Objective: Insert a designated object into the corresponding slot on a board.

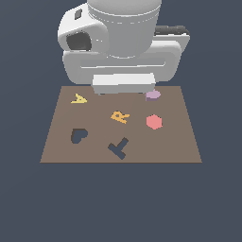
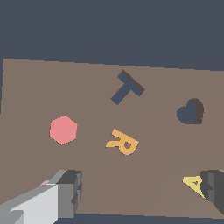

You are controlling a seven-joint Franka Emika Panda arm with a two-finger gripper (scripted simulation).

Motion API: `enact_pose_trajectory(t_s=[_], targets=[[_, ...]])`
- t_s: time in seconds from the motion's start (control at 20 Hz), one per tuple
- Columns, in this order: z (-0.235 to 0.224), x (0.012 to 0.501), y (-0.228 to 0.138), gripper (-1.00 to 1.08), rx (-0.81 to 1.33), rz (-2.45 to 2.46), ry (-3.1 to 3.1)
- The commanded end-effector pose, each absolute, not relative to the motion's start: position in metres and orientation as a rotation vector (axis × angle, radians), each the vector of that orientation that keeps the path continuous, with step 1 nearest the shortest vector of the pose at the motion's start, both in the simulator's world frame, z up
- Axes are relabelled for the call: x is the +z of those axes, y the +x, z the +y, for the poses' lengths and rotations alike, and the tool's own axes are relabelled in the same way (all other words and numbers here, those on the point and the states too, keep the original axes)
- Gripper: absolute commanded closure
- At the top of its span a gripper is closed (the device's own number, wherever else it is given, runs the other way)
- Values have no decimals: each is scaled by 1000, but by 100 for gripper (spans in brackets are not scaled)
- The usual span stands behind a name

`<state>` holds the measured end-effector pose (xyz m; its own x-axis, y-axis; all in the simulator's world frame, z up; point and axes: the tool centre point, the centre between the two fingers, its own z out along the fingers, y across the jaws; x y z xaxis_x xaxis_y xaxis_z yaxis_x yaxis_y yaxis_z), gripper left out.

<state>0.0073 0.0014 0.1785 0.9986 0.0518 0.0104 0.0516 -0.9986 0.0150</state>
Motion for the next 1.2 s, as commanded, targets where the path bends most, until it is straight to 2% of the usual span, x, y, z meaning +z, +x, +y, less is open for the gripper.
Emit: enact_pose_trajectory(t_s=[0.0, 0.6, 1.15], targets=[[1, 178, 7, -92, 17, 81, 3126], [17, 167, 7, -92, 16, 282, 3116], [58, 136, -5, -92, 13, 823, 3022]])
